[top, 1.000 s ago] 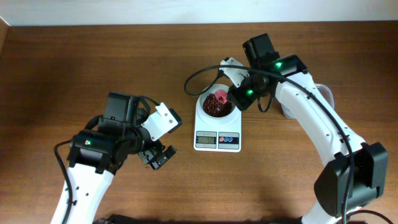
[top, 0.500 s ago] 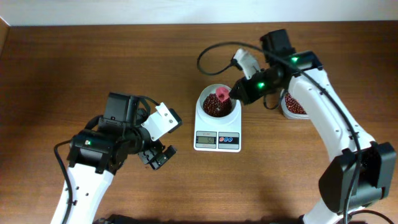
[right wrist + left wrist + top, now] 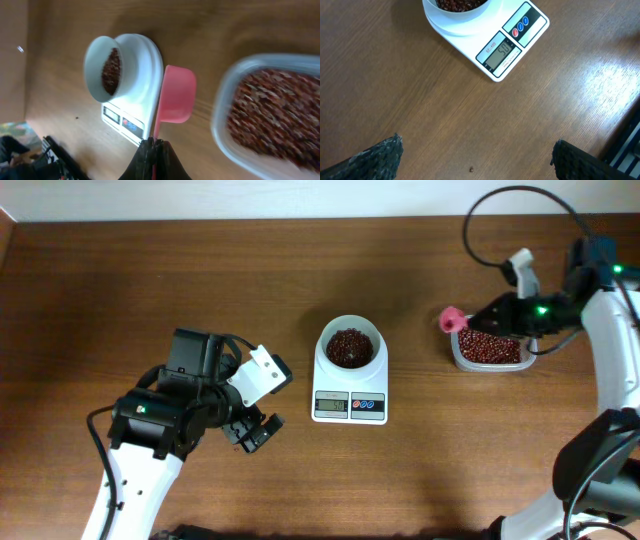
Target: Scoop and weigh 50g on scale
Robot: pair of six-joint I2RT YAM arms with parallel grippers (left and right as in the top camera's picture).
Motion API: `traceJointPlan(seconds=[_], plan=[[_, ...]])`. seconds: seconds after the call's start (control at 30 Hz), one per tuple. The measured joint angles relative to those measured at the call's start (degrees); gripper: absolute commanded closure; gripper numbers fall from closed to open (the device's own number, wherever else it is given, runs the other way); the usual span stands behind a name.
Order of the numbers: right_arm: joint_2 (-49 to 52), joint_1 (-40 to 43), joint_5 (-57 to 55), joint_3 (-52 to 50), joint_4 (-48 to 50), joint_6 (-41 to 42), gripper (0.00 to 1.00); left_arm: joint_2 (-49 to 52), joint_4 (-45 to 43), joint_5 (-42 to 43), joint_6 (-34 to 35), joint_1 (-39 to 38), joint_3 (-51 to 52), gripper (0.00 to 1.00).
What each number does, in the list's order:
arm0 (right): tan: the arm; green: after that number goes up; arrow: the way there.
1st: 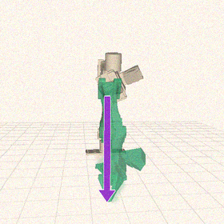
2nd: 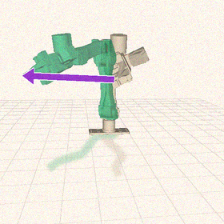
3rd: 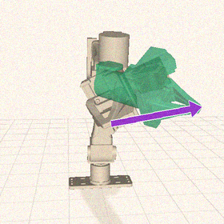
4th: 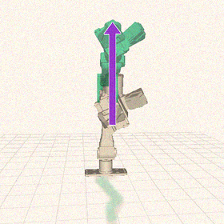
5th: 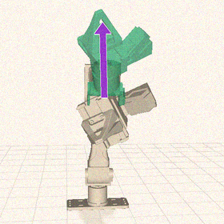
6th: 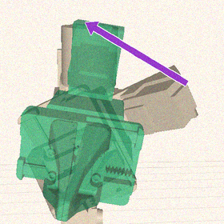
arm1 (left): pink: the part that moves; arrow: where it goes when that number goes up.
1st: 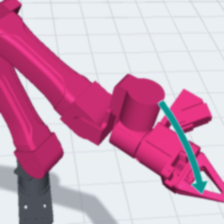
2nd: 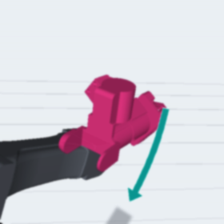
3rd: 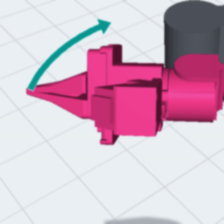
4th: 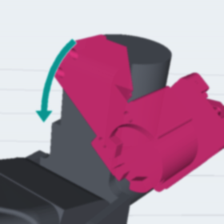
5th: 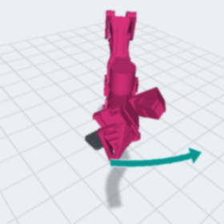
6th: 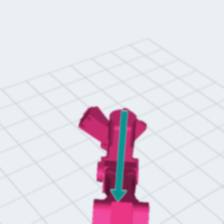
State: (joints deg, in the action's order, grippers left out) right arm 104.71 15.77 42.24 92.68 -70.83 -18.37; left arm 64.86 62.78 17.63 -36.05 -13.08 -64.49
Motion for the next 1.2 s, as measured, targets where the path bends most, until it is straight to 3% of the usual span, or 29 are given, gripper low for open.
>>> traceJointPlan(seconds=[0.17, 0.23, 0.47, 0.6, 0.67, 0.73, 0.87, 1.0, 1.2], plan=[[-0.2, 6.3, -9.0, 3.1, -2.7, -1.4, 0.96, 0.0, 0.0, 0.0, 0.0, 0.0, 0.0, 0.01], [-0.3, 4.5, -14.3, 4.1, -2.6, -1.2, 0.96, 0.0, 0.0, 0.0, 0.0, 0.0, 0.0, 0.01], [-0.3, -10.1, -49.0, 4.3, -1.9, 5.1, 0.96, 0.0, 0.0, 0.0, 0.0, 0.0, 0.0, 0.01], [-0.3, -11.4, -58.1, 4.3, 1.4, 8.1, 0.96, 0.0, 0.0, 0.0, 0.0, 0.0, 0.0, 0.01], [-0.7, -11.0, -56.6, 5.1, 1.6, 11.1, 0.96, 0.0, 0.0, 0.0, 0.0, 0.0, 0.0, 0.01], [-4.5, -9.4, -48.2, 5.6, 0.5, 12.6, 0.96, 0.0, 0.0, 0.0, 0.0, 0.0, 0.0, 0.01], [-25.1, 2.4, -33.4, 6.8, -9.2, 13.9, 0.96, -0.1, 0.0, 0.0, 0.0, 0.0, 0.0, 0.01], [-40.0, 11.1, -27.9, 7.5, -22.1, 13.9, 0.96, -0.1, 0.0, 0.0, 0.0, 0.0, 0.0, 0.01], [-61.4, 12.3, -26.3, -7.1, -24.6, 17.6, 0.96, -0.1, 0.1, 0.0, 0.0, 0.0, -0.1, 0.01]])
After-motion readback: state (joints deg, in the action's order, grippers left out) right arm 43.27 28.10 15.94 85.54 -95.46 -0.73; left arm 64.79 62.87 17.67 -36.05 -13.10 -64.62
